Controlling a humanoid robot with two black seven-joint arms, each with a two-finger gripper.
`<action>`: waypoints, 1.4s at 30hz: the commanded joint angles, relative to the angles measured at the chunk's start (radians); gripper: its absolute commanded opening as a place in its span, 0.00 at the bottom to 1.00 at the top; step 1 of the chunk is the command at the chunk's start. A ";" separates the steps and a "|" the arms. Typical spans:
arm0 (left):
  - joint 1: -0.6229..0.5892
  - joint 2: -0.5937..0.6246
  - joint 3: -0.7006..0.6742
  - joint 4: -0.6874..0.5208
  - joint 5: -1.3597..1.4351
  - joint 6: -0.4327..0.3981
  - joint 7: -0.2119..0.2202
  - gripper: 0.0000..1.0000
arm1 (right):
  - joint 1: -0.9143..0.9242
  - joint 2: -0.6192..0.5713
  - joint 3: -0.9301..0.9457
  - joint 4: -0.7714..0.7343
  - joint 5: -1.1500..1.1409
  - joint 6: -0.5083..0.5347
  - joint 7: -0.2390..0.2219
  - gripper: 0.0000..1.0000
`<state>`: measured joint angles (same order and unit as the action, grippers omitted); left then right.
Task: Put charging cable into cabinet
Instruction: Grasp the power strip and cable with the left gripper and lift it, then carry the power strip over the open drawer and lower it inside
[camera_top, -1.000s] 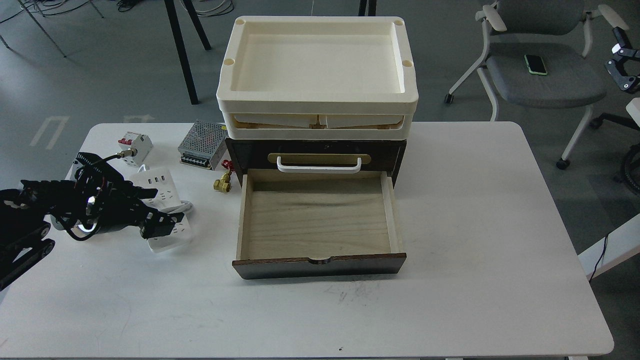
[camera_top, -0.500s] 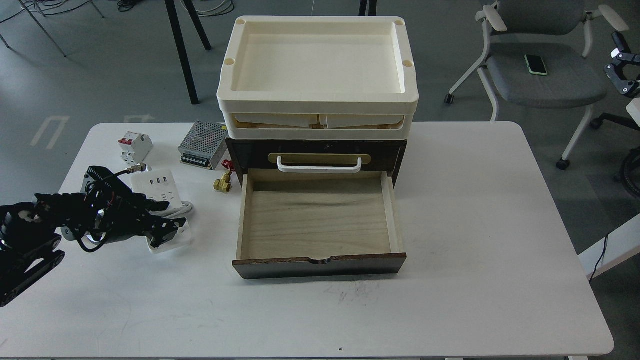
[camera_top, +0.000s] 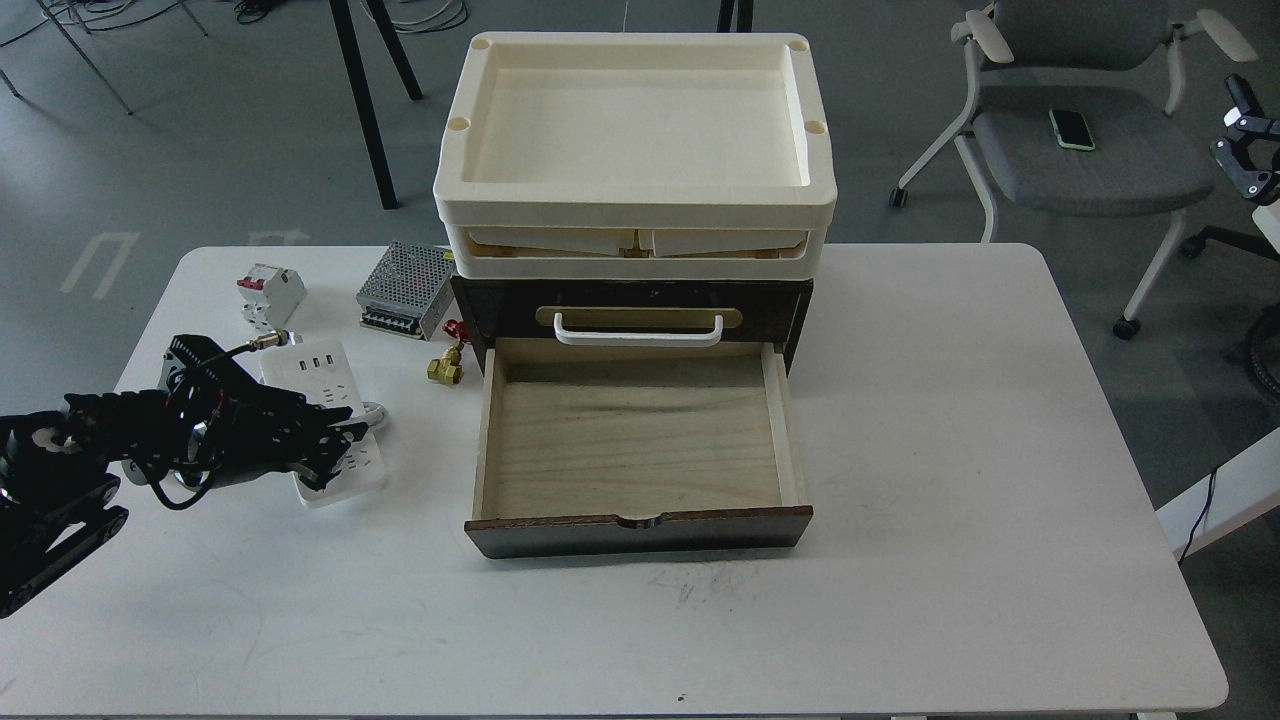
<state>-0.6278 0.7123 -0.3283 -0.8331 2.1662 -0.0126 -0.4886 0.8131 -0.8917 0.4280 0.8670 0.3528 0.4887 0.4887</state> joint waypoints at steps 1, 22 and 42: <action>-0.004 0.001 0.000 -0.004 0.003 0.005 0.000 0.03 | 0.000 -0.001 0.003 0.000 0.000 0.000 0.000 1.00; -0.078 0.426 -0.026 -0.684 -0.632 -0.168 0.000 0.00 | -0.015 0.010 0.021 -0.006 -0.002 0.000 0.000 1.00; -0.102 -0.034 -0.025 -0.502 -0.868 -0.317 0.000 0.00 | -0.017 0.002 0.021 -0.006 -0.002 0.000 0.000 1.00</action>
<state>-0.7306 0.7170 -0.3793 -1.4288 1.2939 -0.3284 -0.4885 0.7965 -0.8895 0.4497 0.8604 0.3512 0.4887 0.4886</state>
